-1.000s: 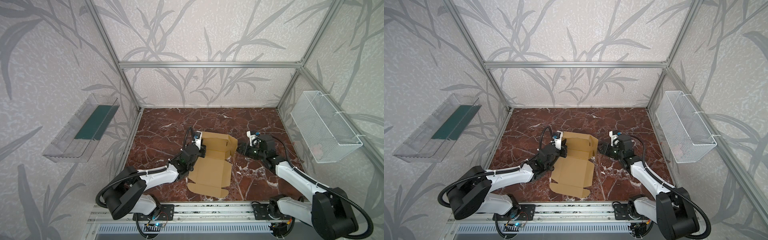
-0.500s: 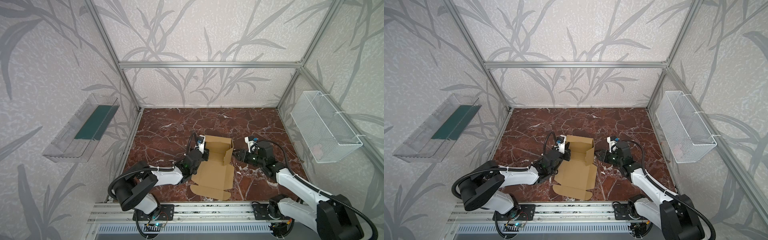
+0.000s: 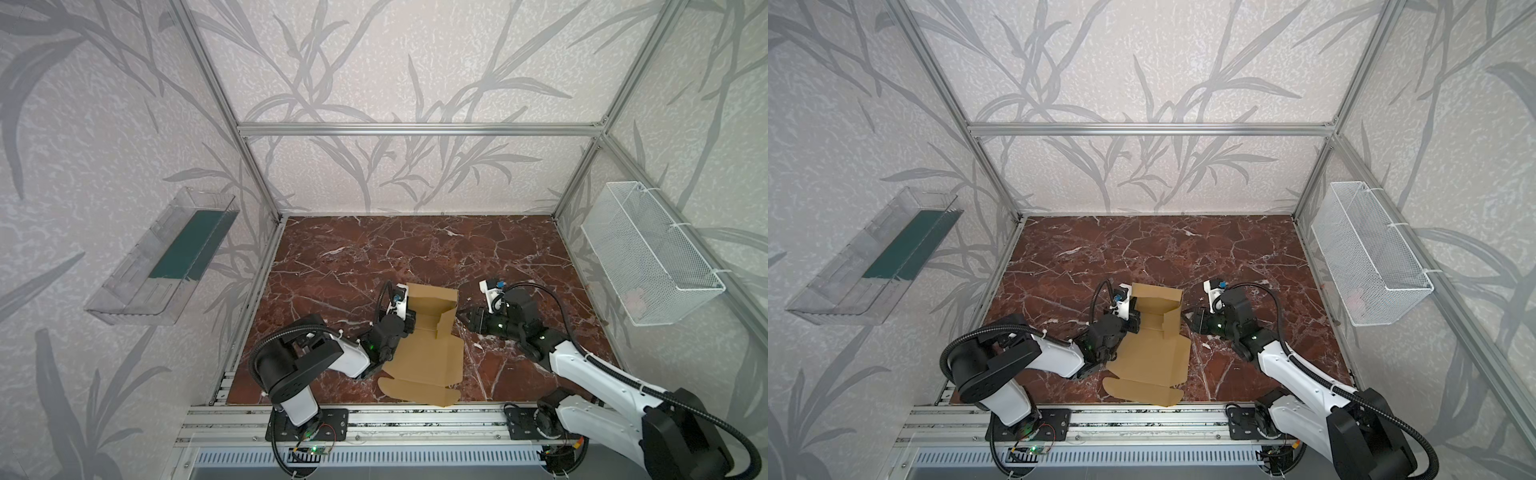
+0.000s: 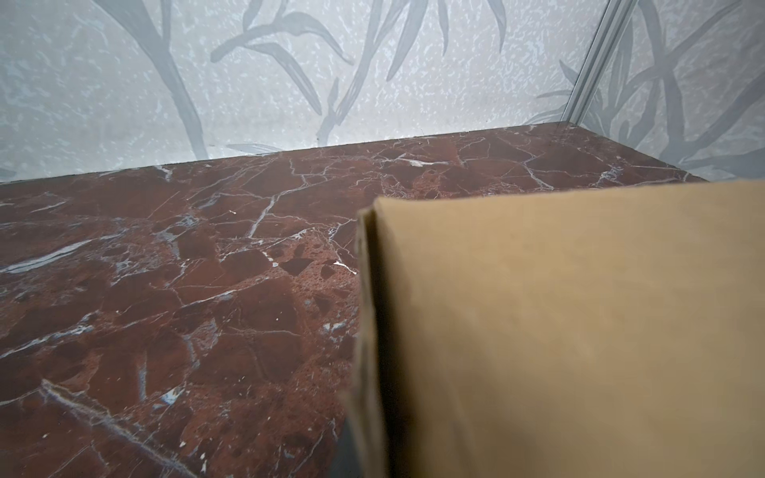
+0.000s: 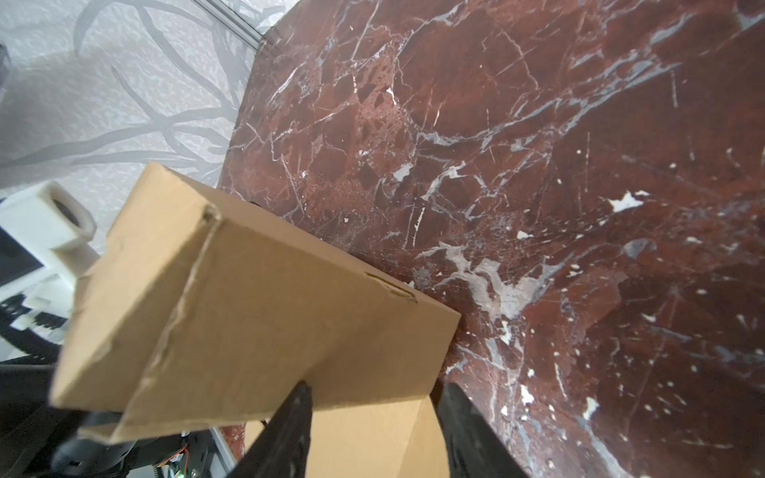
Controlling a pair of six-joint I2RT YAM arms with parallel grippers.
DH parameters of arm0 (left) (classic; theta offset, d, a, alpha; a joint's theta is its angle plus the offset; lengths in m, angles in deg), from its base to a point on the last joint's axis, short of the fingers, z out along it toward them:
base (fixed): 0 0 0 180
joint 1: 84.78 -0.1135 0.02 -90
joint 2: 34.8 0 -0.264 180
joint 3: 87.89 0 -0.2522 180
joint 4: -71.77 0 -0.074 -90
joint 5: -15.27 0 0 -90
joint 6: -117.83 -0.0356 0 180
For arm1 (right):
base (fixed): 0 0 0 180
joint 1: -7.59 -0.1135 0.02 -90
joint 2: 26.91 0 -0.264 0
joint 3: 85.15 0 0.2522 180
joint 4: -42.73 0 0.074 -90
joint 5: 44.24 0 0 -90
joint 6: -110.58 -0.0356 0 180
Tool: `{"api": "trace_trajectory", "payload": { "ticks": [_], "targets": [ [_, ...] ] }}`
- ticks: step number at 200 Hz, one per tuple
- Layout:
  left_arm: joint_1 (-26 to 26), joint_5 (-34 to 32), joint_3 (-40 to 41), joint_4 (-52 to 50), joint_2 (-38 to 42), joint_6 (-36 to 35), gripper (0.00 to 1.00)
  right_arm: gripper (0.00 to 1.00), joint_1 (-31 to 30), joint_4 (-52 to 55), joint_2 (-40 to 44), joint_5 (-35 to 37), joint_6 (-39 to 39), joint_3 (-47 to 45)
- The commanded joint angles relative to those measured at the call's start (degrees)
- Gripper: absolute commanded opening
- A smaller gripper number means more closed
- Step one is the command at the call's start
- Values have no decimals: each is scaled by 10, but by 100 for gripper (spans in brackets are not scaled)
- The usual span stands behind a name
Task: Assemble paper box
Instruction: Fold the bottom flaps of a flat cardboard box at the center of the table.
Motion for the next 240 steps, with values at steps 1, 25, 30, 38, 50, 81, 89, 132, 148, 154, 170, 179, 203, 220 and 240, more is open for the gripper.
{"api": "trace_trajectory", "payload": {
  "ticks": [1, 25, 30, 38, 50, 81, 89, 132, 148, 154, 170, 179, 203, 220, 240],
  "targets": [
    [6, -21, 15, 68, -16, -9, 0, 51, -18, 13, 12, 32, 13, -5],
    [7, -29, 27, 110, -37, -11, 0, 51, -38, -1, 23, 52, 16, -20],
    [8, -31, 28, 115, -41, -12, 0, 52, -45, -5, 18, 53, 16, -22],
    [9, -32, 28, 122, -48, -12, 0, 52, -55, -10, 10, 56, 18, -24],
    [10, -32, 31, 135, -58, -11, 0, 51, -71, -22, -5, 66, 20, -28],
    [13, -37, 40, 171, -77, -12, 0, 51, -102, -37, -15, 104, 33, -28],
    [14, -37, 42, 170, -78, -14, 0, 51, -104, -39, -13, 113, 38, -29],
    [20, -31, 38, 171, -83, -21, 0, 51, -104, -14, -4, 148, 71, -16],
    [20, -29, 37, 171, -86, -22, 0, 51, -105, -14, 5, 156, 81, -16],
    [20, -29, 37, 170, -88, -22, 0, 51, -105, -18, 8, 157, 85, -17],
    [22, -28, 35, 170, -91, -26, 0, 50, -105, -29, 9, 158, 95, -19],
    [23, -29, 35, 170, -93, -27, 0, 50, -105, -31, 7, 153, 99, -18],
    [27, -32, 36, 170, -95, -30, 0, 49, -116, -32, 0, 160, 112, -12],
    [28, -35, 36, 170, -96, -30, 0, 49, -128, -27, -2, 182, 117, -7],
    [32, -39, 35, 170, -96, -31, 0, 47, -139, -28, -2, 205, 116, -4]
  ]
}}
